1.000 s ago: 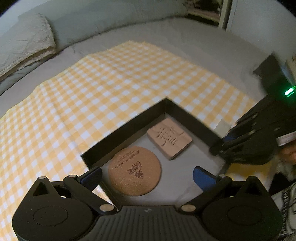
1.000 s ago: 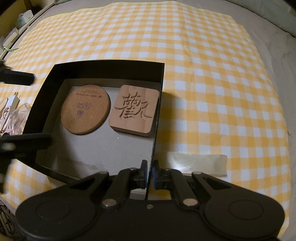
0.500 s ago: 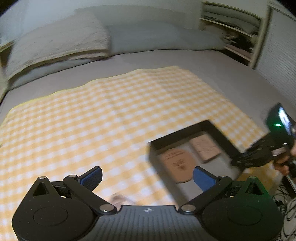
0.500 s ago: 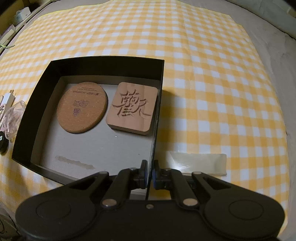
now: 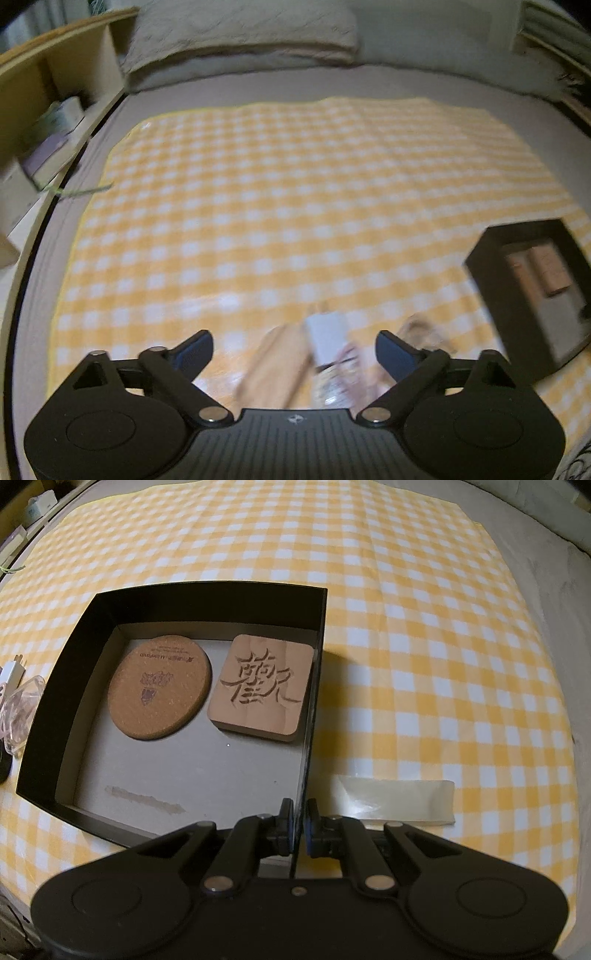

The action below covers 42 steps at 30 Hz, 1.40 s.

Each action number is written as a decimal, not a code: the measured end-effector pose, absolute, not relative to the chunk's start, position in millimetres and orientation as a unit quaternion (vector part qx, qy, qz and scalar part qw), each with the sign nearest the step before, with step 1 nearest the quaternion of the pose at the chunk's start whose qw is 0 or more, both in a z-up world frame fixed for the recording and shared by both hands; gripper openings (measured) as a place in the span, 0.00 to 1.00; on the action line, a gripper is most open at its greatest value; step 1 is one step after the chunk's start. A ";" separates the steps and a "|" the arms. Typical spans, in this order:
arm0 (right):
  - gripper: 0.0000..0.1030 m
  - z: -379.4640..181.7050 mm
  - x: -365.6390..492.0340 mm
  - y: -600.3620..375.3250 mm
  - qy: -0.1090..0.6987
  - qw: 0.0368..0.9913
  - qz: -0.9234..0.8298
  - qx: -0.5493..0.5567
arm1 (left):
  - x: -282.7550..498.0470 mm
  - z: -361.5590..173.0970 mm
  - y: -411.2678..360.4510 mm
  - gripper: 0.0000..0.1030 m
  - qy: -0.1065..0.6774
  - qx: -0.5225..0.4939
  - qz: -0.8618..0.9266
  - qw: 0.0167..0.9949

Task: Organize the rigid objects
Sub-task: 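Move the left tool to the wooden oval block and close on it, then carry the wooden oval block into the box and open the left tool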

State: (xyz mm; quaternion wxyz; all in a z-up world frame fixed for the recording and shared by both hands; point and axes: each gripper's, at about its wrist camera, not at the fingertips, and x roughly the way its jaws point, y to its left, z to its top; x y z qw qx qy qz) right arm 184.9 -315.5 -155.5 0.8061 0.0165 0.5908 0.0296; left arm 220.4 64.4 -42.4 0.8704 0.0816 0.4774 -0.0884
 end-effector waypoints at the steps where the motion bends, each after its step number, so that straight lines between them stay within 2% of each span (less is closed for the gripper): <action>1: 0.07 -156.7 185.5 -315.7 0.592 0.806 0.030 0.017 | 220.6 -45.7 70.0 0.82 0.483 0.084 -0.084 0.867; 5: 0.08 -158.5 188.4 -315.4 0.593 0.804 0.032 0.015 | 219.9 -58.4 88.1 0.64 0.504 0.092 -0.080 0.855; 7: 0.09 -159.6 188.8 -314.7 0.594 0.804 0.033 0.012 | 218.8 -64.7 92.3 0.51 0.515 0.097 -0.082 0.848; 10: 0.09 -161.4 189.9 -314.9 0.595 0.803 0.034 0.011 | 218.1 -74.0 93.6 0.46 0.530 0.115 -0.089 0.835; 25: 0.09 -164.6 193.9 -316.0 0.597 0.801 0.037 0.012 | 234.1 -103.7 58.6 0.46 0.535 0.182 -0.107 0.818; 35: 0.09 -165.0 194.4 -316.0 0.597 0.801 0.036 0.012 | 245.7 -100.2 81.7 0.45 0.548 0.129 -0.035 0.826; 42: 0.09 -167.0 195.7 -317.0 0.598 0.801 0.034 0.014 | 244.5 -105.4 71.7 0.46 0.553 0.144 -0.030 0.820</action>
